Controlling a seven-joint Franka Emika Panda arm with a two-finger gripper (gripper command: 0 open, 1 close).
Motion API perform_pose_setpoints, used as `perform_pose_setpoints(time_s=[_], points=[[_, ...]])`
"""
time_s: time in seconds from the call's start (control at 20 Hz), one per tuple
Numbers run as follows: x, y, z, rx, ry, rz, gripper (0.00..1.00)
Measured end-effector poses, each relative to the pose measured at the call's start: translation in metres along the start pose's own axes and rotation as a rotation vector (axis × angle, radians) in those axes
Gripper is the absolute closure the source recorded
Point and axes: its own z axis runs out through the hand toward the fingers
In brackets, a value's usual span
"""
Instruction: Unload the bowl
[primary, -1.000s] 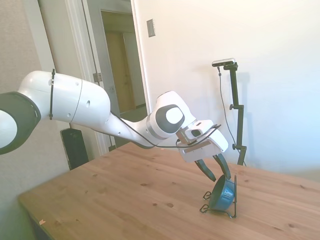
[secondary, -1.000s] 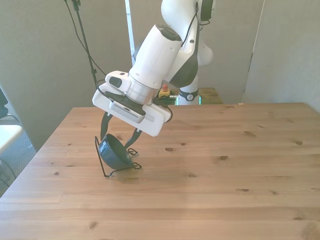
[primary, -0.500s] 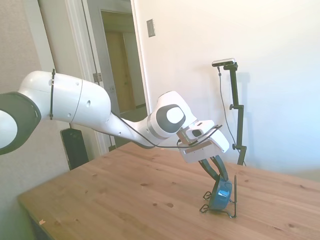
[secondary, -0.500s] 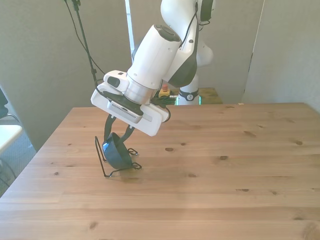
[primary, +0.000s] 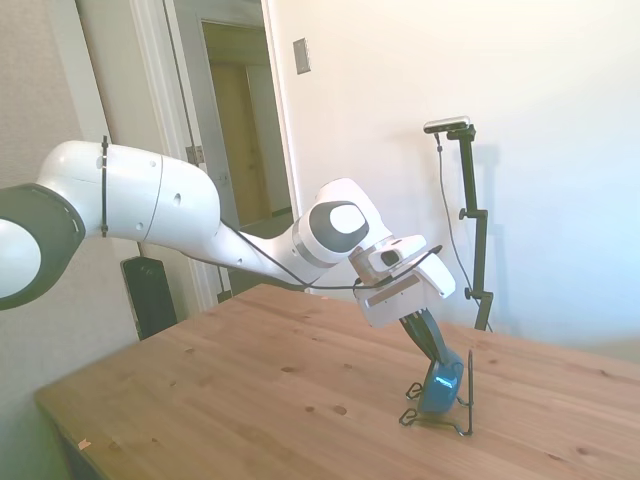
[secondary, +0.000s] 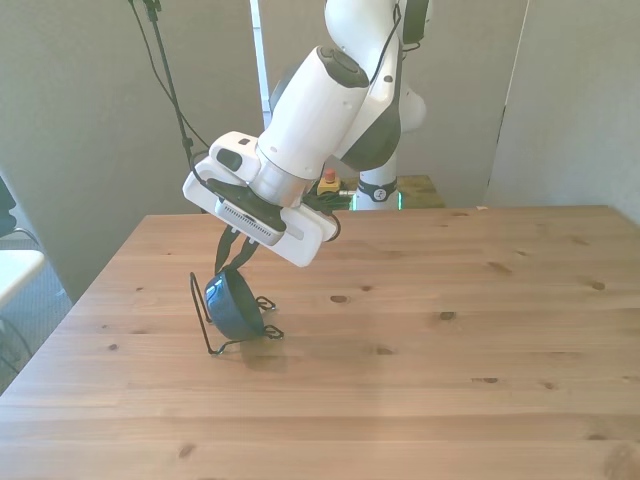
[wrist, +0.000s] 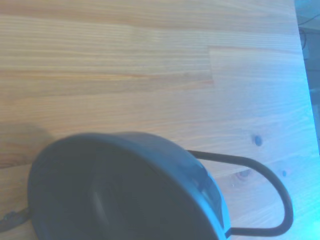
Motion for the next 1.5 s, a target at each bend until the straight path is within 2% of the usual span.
perform_pose_setpoints(time_s=[0.35,0.8,1.1,1.5], points=[[0.002,-0.013,0.0,-0.086,-0.027,-0.006,1.0],[0.002,-0.046,-0.012,-0.188,0.002,-0.02,1.0],[0.0,-0.063,-0.024,-0.189,0.029,-0.021,1.0],[-0.022,-0.112,-0.075,-0.172,0.113,-0.04,1.0]])
